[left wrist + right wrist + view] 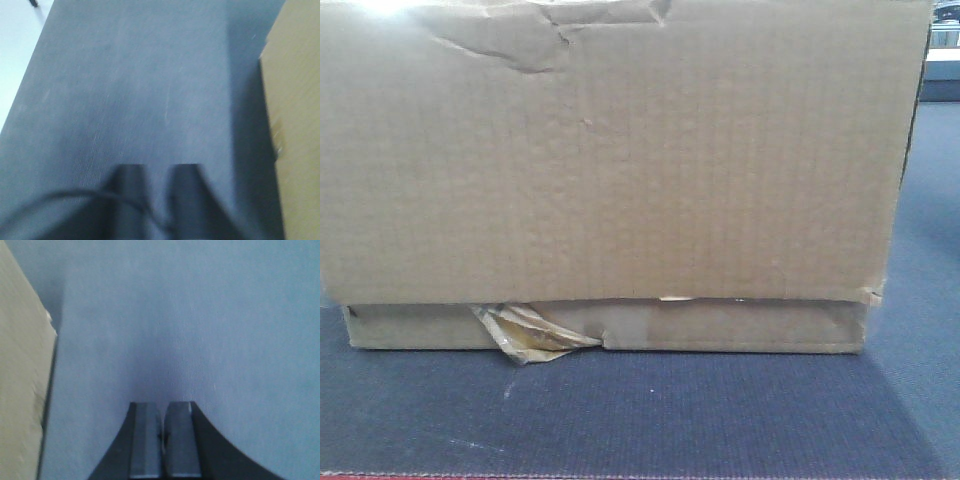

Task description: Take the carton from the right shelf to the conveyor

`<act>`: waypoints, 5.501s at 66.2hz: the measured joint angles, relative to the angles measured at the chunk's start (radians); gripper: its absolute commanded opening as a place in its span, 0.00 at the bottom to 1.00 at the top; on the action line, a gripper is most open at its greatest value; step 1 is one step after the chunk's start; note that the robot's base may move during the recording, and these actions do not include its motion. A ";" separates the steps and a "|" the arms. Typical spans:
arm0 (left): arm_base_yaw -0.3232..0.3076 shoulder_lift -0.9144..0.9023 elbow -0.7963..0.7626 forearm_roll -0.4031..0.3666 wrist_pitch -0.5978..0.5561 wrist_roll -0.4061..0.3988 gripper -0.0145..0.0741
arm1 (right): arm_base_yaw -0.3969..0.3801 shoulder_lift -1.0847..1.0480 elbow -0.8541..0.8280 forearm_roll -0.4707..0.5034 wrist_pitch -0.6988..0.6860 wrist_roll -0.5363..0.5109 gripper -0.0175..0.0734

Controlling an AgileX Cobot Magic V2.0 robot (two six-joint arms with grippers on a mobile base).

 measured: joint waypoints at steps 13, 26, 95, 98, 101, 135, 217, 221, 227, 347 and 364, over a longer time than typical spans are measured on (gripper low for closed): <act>0.002 -0.157 0.227 -0.005 -0.162 0.002 0.17 | 0.000 -0.162 0.268 0.000 -0.145 0.000 0.13; 0.003 -0.373 0.433 -0.005 -0.308 0.004 0.17 | 0.000 -0.379 0.517 0.000 -0.287 0.000 0.13; 0.003 -0.832 0.541 -0.005 -0.389 0.004 0.17 | -0.002 -1.140 0.727 0.000 -0.381 0.000 0.13; 0.003 -0.832 0.541 -0.005 -0.389 0.004 0.17 | -0.002 -1.140 0.727 0.000 -0.381 0.000 0.13; 0.003 -0.832 0.541 -0.005 -0.389 0.004 0.17 | -0.002 -1.140 0.727 0.000 -0.381 0.000 0.13; 0.003 -0.836 0.546 -0.026 -0.394 0.006 0.17 | -0.002 -1.140 0.727 0.000 -0.385 0.000 0.13; 0.003 -1.022 0.990 -0.111 -0.703 0.006 0.17 | -0.002 -1.140 0.731 0.000 -0.389 0.000 0.13; 0.003 -1.022 0.990 -0.111 -0.703 0.006 0.17 | -0.002 -1.140 0.731 0.000 -0.389 0.000 0.13; 0.003 -1.022 0.990 -0.111 -0.703 0.006 0.17 | -0.002 -1.140 0.731 0.000 -0.389 0.000 0.13; 0.003 -1.022 0.990 -0.111 -0.709 0.008 0.17 | -0.142 -1.140 1.135 0.206 -0.740 -0.200 0.13; 0.003 -1.022 0.990 -0.111 -0.709 0.008 0.17 | -0.142 -1.140 1.135 0.206 -0.740 -0.200 0.13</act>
